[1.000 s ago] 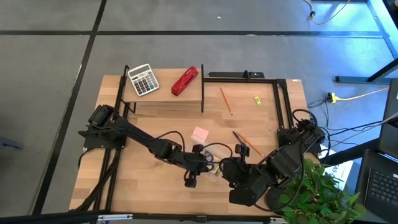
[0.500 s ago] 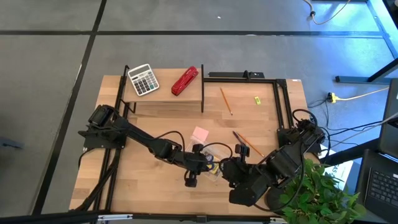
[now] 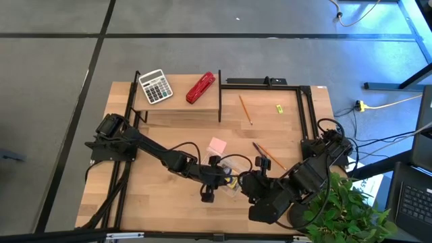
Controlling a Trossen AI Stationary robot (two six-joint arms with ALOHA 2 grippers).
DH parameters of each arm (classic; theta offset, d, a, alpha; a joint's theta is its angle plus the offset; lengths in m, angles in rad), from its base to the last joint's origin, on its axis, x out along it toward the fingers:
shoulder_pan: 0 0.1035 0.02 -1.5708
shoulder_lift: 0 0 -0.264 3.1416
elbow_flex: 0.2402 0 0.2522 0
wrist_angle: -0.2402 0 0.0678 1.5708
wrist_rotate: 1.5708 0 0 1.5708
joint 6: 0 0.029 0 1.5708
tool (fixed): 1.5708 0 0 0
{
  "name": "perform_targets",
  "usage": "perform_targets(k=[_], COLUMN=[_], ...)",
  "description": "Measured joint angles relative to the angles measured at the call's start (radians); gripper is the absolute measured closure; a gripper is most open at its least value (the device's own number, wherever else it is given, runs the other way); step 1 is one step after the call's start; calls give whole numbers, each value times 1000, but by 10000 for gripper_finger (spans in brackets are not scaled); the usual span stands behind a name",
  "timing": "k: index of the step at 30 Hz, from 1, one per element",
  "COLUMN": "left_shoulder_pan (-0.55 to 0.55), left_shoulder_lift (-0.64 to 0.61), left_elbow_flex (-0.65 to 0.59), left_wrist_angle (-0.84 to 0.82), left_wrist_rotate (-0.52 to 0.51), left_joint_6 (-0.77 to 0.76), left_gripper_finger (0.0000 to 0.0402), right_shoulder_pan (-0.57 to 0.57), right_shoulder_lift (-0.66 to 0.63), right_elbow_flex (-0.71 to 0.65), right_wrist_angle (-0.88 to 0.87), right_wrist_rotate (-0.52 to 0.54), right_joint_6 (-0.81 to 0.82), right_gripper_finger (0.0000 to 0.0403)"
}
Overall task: Pack school essentials
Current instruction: Put the blue scissors into the transparent supply box, then put the pink sticky note into the transparent supply box
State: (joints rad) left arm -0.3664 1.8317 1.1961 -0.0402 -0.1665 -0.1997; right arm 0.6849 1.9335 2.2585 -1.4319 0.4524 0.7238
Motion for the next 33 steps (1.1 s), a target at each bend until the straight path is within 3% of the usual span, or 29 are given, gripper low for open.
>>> perform_targets(k=[6, 15, 21, 33], left_shoulder_pan=[0, 0, 0, -24], left_shoulder_lift=[0, -23, -103, -231], left_elbow_flex=[0, 1, 1, 2], left_wrist_angle=[0, -14, -113, -431], left_wrist_rotate=[0, 6, 27, 0], left_joint_6=[0, -4, -96, -260], left_gripper_finger=[314, 314, 314, 314], right_shoulder_pan=[0, 0, 0, -46], right_shoulder_lift=[0, 0, 1, 2], right_elbow_flex=[0, 0, -29, -139], right_wrist_angle=[0, -1, -19, -55], right_wrist_rotate=[0, 1, 102, 106], right_joint_6=[0, 0, 3, 82], right_gripper_finger=[258, 258, 258, 258])
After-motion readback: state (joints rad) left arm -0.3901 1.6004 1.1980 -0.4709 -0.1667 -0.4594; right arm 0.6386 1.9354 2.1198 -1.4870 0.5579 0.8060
